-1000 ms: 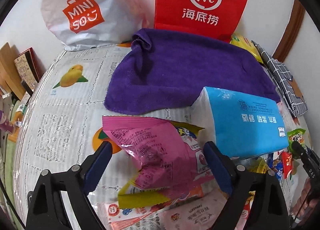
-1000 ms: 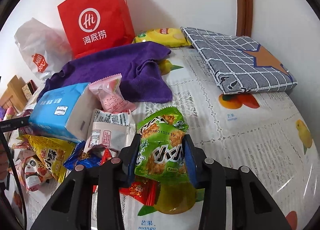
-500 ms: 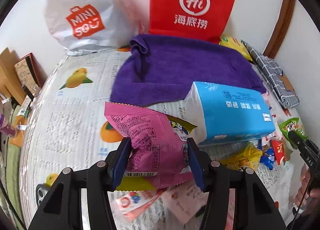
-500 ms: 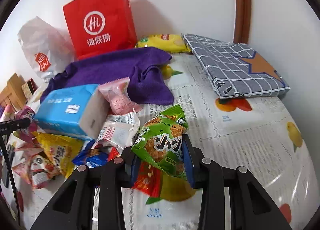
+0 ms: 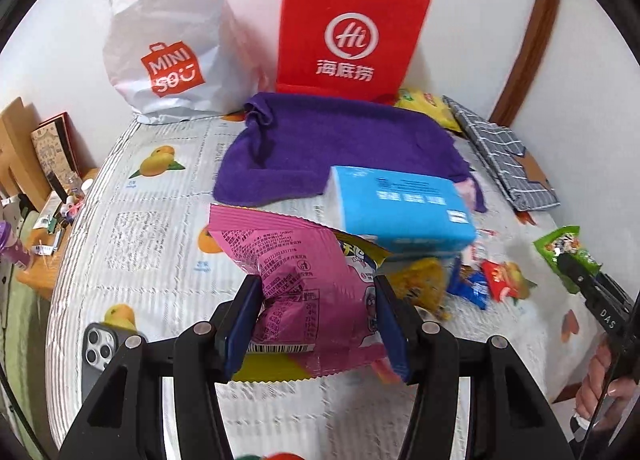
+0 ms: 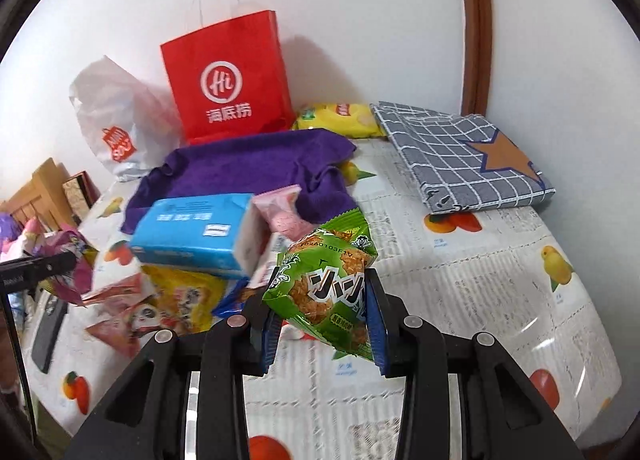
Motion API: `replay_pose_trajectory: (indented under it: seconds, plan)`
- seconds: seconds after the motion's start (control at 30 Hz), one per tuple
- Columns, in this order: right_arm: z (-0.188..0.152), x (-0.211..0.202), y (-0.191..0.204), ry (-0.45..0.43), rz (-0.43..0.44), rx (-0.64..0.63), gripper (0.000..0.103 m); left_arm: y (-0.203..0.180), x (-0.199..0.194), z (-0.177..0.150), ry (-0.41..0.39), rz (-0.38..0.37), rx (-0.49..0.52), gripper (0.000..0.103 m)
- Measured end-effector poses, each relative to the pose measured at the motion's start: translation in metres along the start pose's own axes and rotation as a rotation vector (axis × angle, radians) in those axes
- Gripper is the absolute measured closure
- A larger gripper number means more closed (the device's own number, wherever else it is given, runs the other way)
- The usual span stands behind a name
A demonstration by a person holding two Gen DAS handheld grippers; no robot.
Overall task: Organize snacks
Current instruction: 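Carry the pink bag and green packet onto the purple towel with both tools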
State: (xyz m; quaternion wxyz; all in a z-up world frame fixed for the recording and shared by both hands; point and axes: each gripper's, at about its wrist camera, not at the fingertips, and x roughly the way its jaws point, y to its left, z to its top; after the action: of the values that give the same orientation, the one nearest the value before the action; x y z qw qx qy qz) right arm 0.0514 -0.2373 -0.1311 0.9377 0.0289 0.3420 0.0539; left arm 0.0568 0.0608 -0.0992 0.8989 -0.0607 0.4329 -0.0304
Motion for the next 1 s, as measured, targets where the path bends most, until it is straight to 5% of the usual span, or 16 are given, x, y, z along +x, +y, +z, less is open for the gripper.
replay_pose_trajectory:
  seconds: [0.47, 0.8, 1.0]
  plan:
    - [0.024, -0.025, 0.034, -0.04, 0.037, -0.071, 0.066, -0.032, -0.038, 0.013, -0.057, -0.066, 0.01, 0.049]
    - [0.069, -0.023, 0.045, -0.056, 0.026, -0.083, 0.066, -0.047, -0.039, 0.063, -0.096, -0.101, 0.031, 0.049]
    - [0.11, -0.012, 0.047, -0.079, 0.126, -0.045, 0.066, -0.055, -0.02, 0.105, -0.096, -0.122, 0.036, 0.049]
